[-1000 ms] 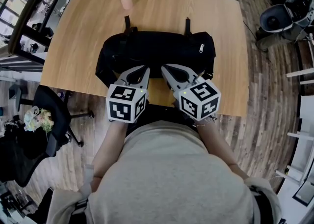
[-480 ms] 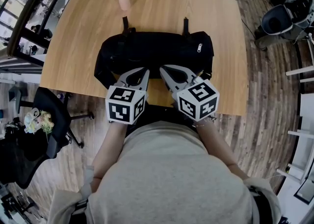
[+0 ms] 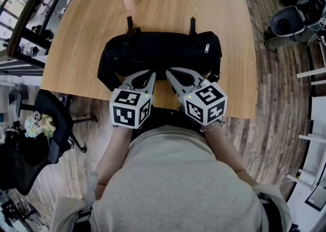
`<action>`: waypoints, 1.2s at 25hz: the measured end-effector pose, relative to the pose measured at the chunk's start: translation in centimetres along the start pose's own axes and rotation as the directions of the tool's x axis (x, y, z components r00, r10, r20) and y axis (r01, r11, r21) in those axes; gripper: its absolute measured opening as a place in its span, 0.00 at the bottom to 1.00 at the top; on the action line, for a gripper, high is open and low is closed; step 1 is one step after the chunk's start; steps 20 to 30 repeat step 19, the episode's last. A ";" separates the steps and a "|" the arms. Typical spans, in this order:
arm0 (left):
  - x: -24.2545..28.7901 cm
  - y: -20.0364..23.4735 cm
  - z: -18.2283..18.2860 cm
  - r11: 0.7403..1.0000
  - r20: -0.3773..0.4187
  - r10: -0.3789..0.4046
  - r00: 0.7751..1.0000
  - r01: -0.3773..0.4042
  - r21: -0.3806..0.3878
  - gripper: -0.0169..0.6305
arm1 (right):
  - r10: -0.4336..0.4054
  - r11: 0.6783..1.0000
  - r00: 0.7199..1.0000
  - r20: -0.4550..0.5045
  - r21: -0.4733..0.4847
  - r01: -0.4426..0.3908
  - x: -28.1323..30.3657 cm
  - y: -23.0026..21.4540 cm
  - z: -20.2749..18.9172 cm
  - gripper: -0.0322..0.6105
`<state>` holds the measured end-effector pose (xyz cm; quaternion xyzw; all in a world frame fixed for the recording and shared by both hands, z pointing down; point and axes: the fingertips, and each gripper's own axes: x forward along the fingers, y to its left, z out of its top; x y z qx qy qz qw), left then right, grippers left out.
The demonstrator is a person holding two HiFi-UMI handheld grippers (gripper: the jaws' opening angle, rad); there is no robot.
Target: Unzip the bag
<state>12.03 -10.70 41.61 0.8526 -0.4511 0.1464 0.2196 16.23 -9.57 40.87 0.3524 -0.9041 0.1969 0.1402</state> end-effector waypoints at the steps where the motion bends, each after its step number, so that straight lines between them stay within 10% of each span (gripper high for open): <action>1: 0.0 -0.1 0.0 1.000 -0.001 -0.003 1.000 0.003 -0.002 0.07 | 0.001 1.000 1.000 -0.001 0.003 -0.001 0.0 0.0 -0.1 0.06; 30: -0.2 -0.2 -0.2 0.999 0.002 -0.017 1.000 0.017 -0.028 0.07 | -0.012 1.000 1.000 -0.018 0.022 0.012 -0.4 -0.3 -1.0 0.06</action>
